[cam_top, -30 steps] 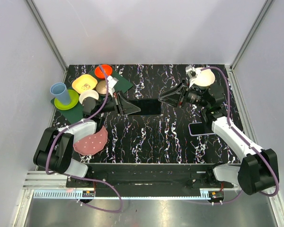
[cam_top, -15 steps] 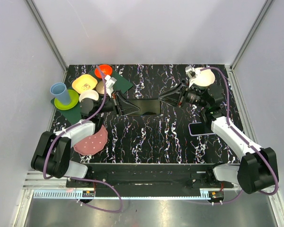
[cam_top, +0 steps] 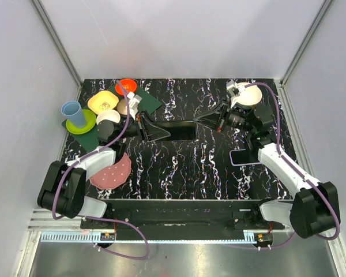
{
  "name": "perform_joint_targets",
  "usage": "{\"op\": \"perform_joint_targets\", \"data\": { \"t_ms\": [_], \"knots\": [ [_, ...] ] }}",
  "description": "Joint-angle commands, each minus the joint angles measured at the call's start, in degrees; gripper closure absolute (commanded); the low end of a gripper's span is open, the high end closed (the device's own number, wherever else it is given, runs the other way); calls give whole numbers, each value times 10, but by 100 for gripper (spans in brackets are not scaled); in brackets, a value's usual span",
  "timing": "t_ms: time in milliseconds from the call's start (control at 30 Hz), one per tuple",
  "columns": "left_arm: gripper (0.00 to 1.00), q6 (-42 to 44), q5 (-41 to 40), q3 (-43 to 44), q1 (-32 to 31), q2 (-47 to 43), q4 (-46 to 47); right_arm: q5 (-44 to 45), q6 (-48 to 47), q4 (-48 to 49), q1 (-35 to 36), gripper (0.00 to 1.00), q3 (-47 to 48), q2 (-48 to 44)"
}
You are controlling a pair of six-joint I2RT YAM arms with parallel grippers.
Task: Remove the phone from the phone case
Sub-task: Remove the phone case from the phone.
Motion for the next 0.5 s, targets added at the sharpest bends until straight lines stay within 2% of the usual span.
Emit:
{"op": "perform_joint_targets", "data": {
  "t_ms": [0, 267, 467],
  "knots": [
    [100, 14, -1, 8, -2, -31, 192, -2, -9, 19, -3, 87, -1, -15],
    [100, 14, -2, 4, -2, -35, 196, 16, -23, -2, -3, 89, 1, -15],
    [100, 8, -1, 6, -2, -33, 196, 24, -39, -10, -3, 80, 1, -23]
  ]
}}
